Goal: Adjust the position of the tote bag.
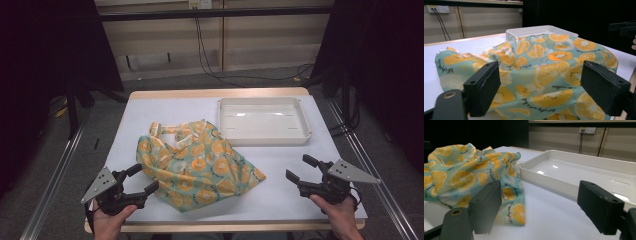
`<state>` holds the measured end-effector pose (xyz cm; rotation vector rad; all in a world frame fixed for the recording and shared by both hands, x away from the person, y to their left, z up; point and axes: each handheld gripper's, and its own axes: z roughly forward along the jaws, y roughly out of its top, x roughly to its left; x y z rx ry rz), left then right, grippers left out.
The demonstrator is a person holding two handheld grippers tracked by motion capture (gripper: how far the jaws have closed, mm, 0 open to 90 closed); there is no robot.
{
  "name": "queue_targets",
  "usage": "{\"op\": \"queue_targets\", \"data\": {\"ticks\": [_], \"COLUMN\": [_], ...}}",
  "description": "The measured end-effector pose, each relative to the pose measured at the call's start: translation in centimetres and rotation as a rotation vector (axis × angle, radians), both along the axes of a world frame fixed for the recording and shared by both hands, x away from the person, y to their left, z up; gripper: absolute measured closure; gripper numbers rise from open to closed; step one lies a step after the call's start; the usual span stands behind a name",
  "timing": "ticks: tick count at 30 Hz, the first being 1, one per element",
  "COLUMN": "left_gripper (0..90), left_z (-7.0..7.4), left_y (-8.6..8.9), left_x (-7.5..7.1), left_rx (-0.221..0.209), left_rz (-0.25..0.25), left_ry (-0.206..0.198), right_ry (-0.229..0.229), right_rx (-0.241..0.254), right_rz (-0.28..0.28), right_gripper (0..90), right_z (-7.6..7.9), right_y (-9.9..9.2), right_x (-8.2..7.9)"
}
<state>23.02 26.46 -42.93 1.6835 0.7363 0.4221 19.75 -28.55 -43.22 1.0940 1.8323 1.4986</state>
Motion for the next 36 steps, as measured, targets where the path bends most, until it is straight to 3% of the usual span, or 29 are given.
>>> {"op": "queue_targets", "data": {"ticks": [8, 10, 13, 19, 25, 29, 31, 36], "left_gripper": [24.5, 29.7, 34.7, 36.9, 42.4, 46.9, 47.5, 52.4], "left_z": [0.2, 0.3, 0.4, 1.1, 1.4, 1.5, 1.7, 2.1], "left_y": [-0.3, -0.3, -0.4, -0.8, -1.2, -1.3, -1.4, -2.0], "left_x": [0.4, 0.6, 0.7, 1.6, 2.9, 3.6, 4.6, 5.9], "left_rx": [0.021, 0.014, 0.002, 0.012, 0.026, 0.025, 0.052, 0.057], "left_rz": [-0.002, -0.029, -0.030, -0.026, -0.072, -0.074, -0.142, -0.160], "left_ry": [0.012, 0.010, 0.024, 0.041, 0.081, 0.098, 0.104, 0.115], "right_ry": [0.011, 0.014, 0.016, 0.044, 0.059, 0.066, 0.067, 0.072], "right_rx": [-0.017, -0.018, -0.031, -0.044, -0.044, -0.046, -0.049, -0.043], "right_rz": [0.028, 0.042, 0.049, 0.097, 0.141, 0.152, 0.154, 0.159], "right_gripper": [21.5, 22.6, 23.7, 26.6, 28.2, 28.1, 28.1, 28.1], "right_z": [-0.1, 0.0, 0.0, 0.1, 0.2, 0.2, 0.1, 0.0], "right_y": [0.3, 0.4, 0.5, 1.4, 2.3, 2.6, 2.6, 2.8], "right_x": [0.2, 0.1, 0.1, 0.0, 0.1, 0.2, 0.2, 0.5]}}
